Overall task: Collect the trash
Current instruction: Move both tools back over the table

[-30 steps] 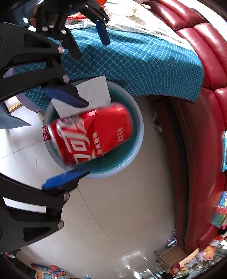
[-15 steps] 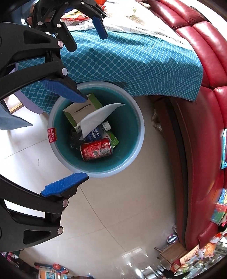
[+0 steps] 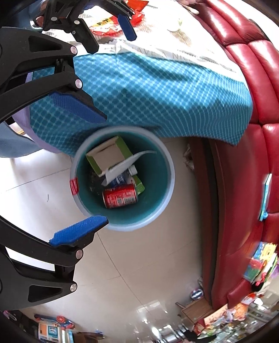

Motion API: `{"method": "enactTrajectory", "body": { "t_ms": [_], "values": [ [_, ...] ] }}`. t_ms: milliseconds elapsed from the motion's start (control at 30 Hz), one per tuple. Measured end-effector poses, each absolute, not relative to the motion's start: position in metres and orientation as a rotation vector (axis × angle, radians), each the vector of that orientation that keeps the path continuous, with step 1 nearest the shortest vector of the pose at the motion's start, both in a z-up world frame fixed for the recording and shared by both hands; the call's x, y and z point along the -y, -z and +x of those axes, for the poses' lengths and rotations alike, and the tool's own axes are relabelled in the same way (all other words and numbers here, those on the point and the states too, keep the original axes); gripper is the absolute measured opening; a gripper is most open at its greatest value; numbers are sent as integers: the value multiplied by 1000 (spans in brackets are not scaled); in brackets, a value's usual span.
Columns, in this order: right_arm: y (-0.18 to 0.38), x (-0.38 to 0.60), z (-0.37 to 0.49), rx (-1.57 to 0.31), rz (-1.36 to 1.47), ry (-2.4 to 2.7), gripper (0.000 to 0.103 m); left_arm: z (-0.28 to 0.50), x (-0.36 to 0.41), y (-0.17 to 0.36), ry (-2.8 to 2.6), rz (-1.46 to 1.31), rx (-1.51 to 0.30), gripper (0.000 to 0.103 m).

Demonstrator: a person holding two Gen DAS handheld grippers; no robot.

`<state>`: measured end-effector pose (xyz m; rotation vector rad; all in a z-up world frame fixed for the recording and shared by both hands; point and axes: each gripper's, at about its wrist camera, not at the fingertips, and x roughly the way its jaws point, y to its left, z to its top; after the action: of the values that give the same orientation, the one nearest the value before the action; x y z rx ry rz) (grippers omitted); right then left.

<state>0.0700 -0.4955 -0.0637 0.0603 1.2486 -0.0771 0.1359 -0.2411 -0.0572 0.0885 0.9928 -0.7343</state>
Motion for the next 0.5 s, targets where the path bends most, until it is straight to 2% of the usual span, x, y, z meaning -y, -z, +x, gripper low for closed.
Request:
{"method": "enactTrajectory", "body": {
  "t_ms": [500],
  "values": [
    [49,357,64,-1241,-94,-92,84,99,87,39,547,-25,-940,95]
  ]
}}
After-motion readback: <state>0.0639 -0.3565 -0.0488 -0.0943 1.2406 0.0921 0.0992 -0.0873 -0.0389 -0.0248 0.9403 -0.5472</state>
